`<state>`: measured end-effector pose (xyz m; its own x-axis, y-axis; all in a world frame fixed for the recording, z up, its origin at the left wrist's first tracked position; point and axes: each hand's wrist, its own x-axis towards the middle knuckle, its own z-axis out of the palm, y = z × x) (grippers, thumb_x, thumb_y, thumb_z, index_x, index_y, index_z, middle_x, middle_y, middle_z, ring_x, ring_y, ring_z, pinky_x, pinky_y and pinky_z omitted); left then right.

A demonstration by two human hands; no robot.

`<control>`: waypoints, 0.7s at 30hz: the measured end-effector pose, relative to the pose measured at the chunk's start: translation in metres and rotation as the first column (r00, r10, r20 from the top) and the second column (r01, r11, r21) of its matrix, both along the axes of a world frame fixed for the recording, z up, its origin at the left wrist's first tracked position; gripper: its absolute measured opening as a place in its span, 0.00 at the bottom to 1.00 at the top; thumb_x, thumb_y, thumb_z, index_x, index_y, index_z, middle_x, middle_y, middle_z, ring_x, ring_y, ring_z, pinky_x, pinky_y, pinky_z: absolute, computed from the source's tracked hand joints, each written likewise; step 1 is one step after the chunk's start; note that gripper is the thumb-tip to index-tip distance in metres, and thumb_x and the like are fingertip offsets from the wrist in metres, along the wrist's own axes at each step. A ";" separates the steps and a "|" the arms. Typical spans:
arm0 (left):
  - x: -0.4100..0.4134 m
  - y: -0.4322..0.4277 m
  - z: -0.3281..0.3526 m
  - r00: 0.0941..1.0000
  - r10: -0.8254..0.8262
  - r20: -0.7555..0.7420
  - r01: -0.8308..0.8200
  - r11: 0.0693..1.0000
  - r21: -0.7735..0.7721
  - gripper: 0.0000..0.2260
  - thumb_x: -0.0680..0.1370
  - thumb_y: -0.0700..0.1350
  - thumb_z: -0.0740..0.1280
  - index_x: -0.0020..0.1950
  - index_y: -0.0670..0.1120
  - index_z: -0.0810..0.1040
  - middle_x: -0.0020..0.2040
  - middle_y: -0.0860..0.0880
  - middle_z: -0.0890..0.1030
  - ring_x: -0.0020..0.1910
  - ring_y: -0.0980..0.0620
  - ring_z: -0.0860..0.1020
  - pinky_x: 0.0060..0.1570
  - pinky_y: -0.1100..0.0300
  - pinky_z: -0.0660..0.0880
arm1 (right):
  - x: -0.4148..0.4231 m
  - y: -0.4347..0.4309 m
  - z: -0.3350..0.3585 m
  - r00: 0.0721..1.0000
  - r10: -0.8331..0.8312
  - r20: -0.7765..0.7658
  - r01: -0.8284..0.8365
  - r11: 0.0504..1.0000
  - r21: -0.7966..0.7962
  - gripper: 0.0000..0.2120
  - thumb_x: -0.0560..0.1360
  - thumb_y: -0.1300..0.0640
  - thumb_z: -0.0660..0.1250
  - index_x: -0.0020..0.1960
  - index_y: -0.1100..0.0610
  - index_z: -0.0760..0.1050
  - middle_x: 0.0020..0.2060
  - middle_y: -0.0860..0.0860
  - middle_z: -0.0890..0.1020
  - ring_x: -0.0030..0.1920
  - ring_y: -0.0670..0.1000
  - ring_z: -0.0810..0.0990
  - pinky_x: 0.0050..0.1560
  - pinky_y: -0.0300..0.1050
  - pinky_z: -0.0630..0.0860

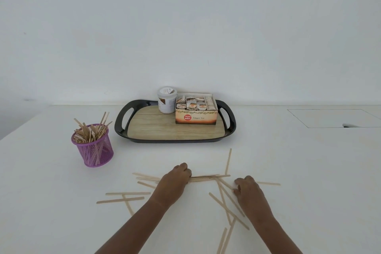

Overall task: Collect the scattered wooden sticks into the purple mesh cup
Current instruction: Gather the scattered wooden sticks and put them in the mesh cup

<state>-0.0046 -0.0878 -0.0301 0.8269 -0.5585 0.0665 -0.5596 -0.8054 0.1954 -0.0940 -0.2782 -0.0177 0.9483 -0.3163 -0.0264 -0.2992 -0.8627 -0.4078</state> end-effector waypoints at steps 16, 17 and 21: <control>0.004 -0.007 -0.005 0.994 0.045 0.099 -0.052 0.996 0.069 0.11 0.79 0.32 0.55 0.58 0.42 0.70 0.58 0.47 0.72 0.55 0.51 0.73 0.51 0.59 0.75 | -0.001 0.008 0.002 0.977 -0.009 -0.211 -0.015 0.994 -0.112 0.38 0.68 0.31 0.59 0.64 0.60 0.64 0.61 0.55 0.65 0.64 0.55 0.65 0.64 0.48 0.70; 0.004 -0.007 -0.005 0.994 0.048 0.102 -0.056 0.996 0.070 0.11 0.79 0.32 0.55 0.58 0.42 0.70 0.58 0.47 0.72 0.55 0.51 0.73 0.51 0.59 0.75 | -0.002 0.013 0.003 0.979 0.005 -0.205 -0.028 0.994 -0.109 0.39 0.67 0.30 0.61 0.64 0.60 0.64 0.60 0.55 0.65 0.63 0.54 0.65 0.63 0.47 0.71; 0.006 -0.008 -0.003 0.993 0.048 0.104 -0.055 0.996 0.070 0.12 0.79 0.32 0.55 0.58 0.42 0.70 0.59 0.47 0.72 0.55 0.51 0.73 0.52 0.59 0.75 | -0.001 0.026 0.004 0.984 0.063 -0.168 -0.075 0.995 -0.071 0.29 0.70 0.39 0.65 0.61 0.59 0.68 0.59 0.54 0.66 0.62 0.53 0.64 0.58 0.42 0.72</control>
<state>0.0009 -0.0960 -0.0336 0.8457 -0.5215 0.1128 -0.5309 -0.8437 0.0797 -0.0954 -0.2521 -0.0136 0.9524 -0.2575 -0.1628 -0.2957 -0.9103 -0.2897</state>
